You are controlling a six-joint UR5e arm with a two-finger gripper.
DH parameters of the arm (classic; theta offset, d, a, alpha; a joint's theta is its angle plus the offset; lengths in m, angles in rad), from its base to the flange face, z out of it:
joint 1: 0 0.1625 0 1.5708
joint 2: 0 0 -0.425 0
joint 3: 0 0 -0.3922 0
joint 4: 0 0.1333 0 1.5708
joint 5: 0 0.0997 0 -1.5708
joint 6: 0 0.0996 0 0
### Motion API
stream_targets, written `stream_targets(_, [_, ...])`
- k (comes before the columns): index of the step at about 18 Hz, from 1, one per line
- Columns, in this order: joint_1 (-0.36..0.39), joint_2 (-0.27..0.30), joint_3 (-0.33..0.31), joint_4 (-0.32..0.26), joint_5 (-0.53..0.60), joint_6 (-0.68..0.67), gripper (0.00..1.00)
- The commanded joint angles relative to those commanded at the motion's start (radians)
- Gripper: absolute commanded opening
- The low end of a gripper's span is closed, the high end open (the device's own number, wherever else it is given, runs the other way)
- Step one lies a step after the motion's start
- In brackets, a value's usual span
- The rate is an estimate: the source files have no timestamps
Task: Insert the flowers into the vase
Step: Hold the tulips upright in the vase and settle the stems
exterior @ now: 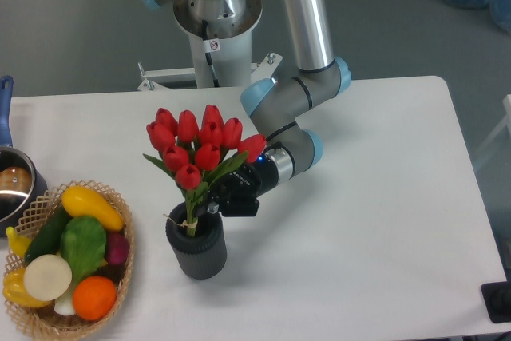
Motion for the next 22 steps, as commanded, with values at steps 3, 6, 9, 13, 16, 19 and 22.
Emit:
stream_targets(3, [0.002, 0.005, 0.005, 0.000, 0.019, 0.000, 0.25])
stream_targets(6, [0.000, 0.011, 0.008, -0.002, 0.026, 0.000, 0.25])
stream_targets(9, [0.002, 0.015, 0.008, -0.002, 0.092, -0.002, 0.25])
stream_targets(13, [0.020, 0.020, -0.003, -0.003, 0.130, -0.008, 0.25])
stream_targets(16, [0.026, 0.035, -0.008, -0.006, 0.140, -0.023, 0.25])
stream_targets(19, [0.038, 0.064, -0.014, -0.015, 0.143, -0.063, 0.26])
stream_targets(22, [0.040, 0.075, -0.018, -0.017, 0.143, -0.069, 0.28])
